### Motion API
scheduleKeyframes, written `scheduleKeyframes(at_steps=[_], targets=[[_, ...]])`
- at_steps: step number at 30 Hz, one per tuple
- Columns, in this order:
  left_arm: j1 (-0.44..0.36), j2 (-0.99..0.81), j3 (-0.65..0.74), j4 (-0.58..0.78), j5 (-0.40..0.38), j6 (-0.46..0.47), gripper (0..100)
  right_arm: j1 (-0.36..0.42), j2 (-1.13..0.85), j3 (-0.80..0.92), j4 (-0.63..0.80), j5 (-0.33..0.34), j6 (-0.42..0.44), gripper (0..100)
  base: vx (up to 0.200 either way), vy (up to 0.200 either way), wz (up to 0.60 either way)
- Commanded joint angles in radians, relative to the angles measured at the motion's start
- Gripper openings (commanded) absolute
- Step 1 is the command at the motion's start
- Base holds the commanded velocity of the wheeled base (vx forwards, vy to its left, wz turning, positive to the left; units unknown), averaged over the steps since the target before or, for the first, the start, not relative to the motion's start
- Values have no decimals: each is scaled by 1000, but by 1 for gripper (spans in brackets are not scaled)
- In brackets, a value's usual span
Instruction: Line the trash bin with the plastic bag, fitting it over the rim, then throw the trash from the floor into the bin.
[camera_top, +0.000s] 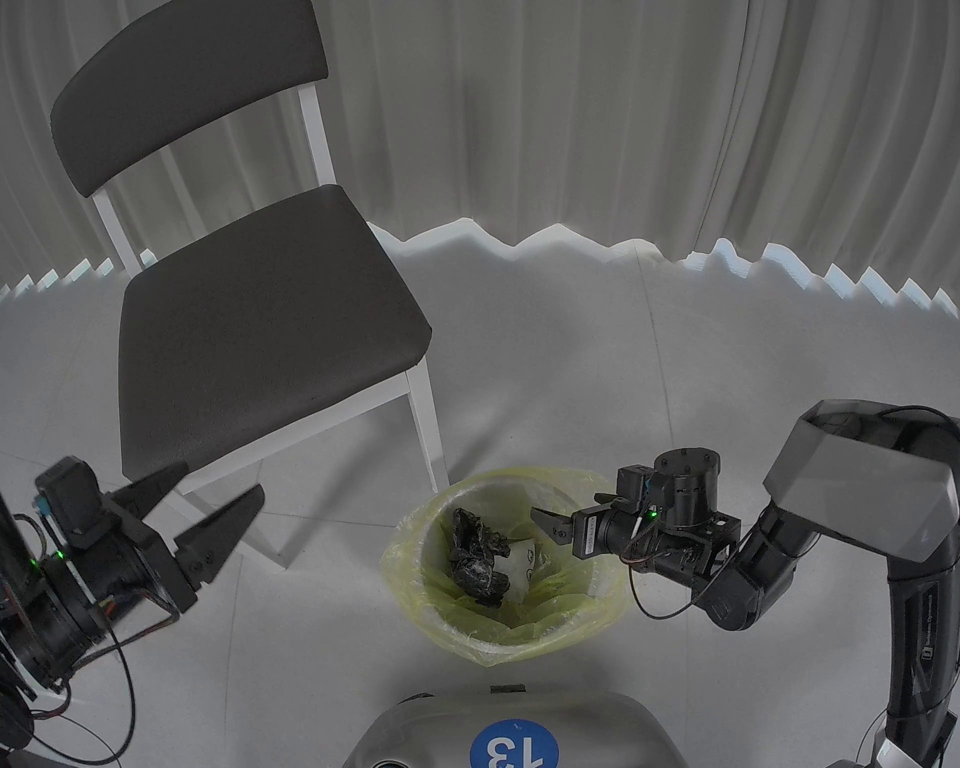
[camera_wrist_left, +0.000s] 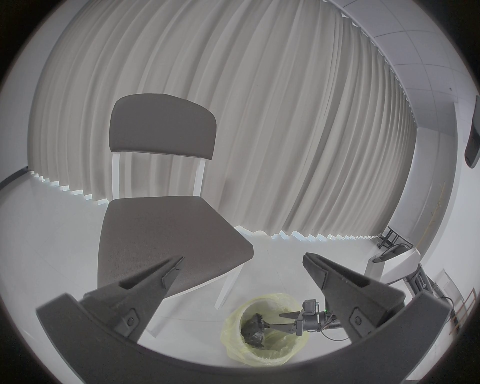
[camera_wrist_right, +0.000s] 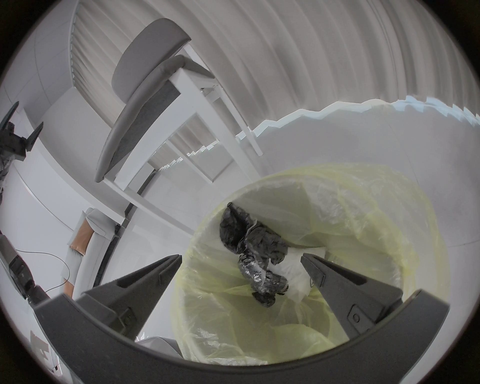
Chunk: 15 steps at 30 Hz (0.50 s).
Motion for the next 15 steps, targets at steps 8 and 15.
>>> scheduleKeyframes(at_steps=[8,15], targets=[[9,452,42,-118,-10,-13,100,-110,-173,32,157,44,-68,100,0,0,0],[28,890,44,-442,-2,-28,100,-162,-177,20,165,66,-75,100,0,0,0]])
